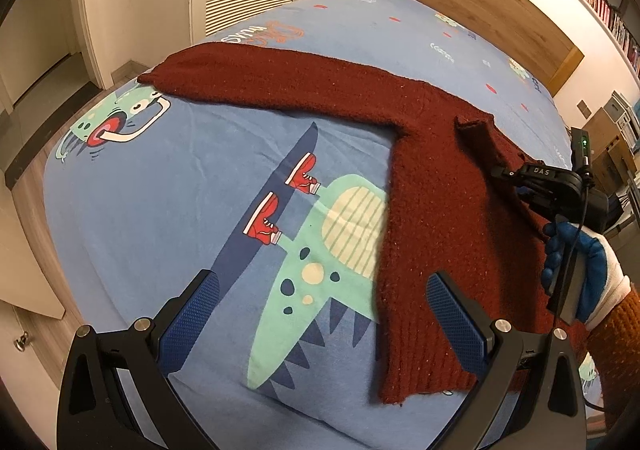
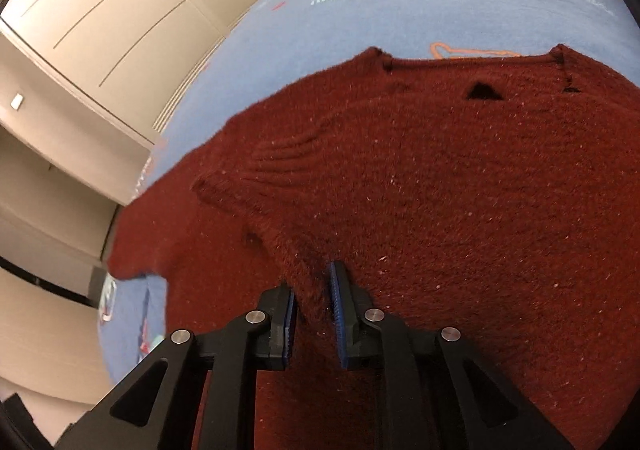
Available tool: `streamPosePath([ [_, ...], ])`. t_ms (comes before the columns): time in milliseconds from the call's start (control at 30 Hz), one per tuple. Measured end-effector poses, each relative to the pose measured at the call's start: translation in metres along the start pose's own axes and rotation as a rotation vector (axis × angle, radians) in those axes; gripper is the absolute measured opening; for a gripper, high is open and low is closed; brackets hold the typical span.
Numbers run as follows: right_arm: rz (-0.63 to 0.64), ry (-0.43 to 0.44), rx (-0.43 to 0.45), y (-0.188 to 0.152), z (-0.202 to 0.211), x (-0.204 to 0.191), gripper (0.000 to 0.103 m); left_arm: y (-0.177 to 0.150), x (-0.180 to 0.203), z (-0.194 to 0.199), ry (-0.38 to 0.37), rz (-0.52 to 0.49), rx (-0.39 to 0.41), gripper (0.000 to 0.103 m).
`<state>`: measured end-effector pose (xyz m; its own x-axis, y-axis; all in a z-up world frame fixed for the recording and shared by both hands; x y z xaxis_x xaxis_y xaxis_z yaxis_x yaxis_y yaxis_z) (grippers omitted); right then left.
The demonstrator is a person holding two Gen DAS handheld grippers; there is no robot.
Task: Fold small clothes
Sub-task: 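Open the right gripper to release the sleeve onto the body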
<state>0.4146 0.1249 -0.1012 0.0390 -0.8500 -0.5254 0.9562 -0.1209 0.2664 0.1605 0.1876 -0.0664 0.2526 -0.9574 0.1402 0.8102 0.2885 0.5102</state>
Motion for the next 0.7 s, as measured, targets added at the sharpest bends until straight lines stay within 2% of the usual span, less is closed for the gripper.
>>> streamPosePath([
  [167,0.070,-0.023,-0.001,-0.010,-0.004,-0.017,0.037,0.005,0.004,0.006,0.022,-0.010,0.043,0.102],
  [300,0.129,0.010,-0.009,-0.016,0.005,-0.030,0.038,0.009,0.009,0.009,0.014,-0.018,0.066,0.102],
  [400,0.186,-0.010,0.036,-0.022,0.031,-0.029,0.040,0.010,0.013,0.006,-0.001,-0.028,0.053,0.102],
  [500,0.216,-0.094,0.105,-0.014,0.053,-0.011,0.043,0.009,0.020,0.003,-0.012,-0.050,0.039,0.102],
  [567,0.207,-0.187,0.148,-0.004,0.059,0.010,0.045,0.008,0.024,0.001,-0.028,-0.054,0.026,0.102],
  [700,0.136,-0.323,0.173,0.005,0.065,0.053,0.047,0.005,0.029,0.001,-0.042,-0.067,0.021,0.102],
])
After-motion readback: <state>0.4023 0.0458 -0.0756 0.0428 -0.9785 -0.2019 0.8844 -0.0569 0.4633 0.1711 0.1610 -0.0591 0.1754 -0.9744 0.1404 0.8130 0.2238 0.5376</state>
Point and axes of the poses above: each gripper's, at about its wrist camera, not at the fingertips, and z roughly against the way its jaws point, x to its right, y to its top, the point moved 6 cm from there along -z, roughly the way its jaws point, and after that the axes turned 10 degrees about -z, right-handed, at the moved point
